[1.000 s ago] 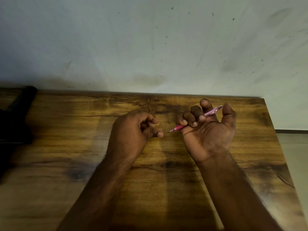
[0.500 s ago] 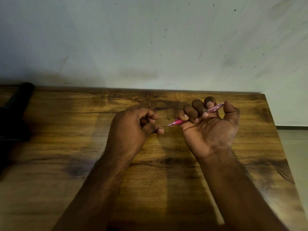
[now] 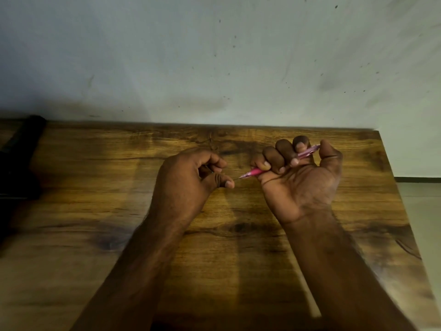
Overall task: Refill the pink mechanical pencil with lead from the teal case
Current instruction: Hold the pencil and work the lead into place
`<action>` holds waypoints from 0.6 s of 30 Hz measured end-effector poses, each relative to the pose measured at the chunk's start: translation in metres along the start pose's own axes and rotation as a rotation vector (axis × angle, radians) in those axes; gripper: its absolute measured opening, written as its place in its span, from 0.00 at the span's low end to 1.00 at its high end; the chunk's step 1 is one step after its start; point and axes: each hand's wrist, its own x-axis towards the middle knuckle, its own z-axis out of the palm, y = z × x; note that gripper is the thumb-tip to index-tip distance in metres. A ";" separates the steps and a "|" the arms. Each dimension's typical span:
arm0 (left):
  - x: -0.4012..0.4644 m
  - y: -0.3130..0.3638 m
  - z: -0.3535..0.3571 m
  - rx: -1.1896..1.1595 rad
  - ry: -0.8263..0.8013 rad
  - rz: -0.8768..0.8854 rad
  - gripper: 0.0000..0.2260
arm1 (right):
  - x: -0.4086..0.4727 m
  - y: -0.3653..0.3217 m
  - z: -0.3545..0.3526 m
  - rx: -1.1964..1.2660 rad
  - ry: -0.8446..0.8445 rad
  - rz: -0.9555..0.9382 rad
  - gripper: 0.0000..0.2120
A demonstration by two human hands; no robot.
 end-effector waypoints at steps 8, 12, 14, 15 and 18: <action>0.000 0.000 0.001 0.021 -0.004 0.015 0.13 | 0.000 0.000 0.000 -0.008 -0.006 0.004 0.24; 0.000 0.000 0.001 0.025 -0.002 0.017 0.13 | 0.000 0.000 0.000 -0.015 -0.013 0.007 0.25; 0.000 0.000 0.001 0.016 0.000 0.010 0.13 | 0.000 0.001 0.000 -0.022 -0.018 0.009 0.25; 0.000 0.000 0.001 0.016 0.000 0.009 0.13 | -0.001 0.001 0.000 -0.025 -0.020 0.011 0.24; 0.000 0.000 0.001 0.026 -0.004 0.016 0.13 | -0.001 0.002 0.001 -0.034 -0.031 0.015 0.24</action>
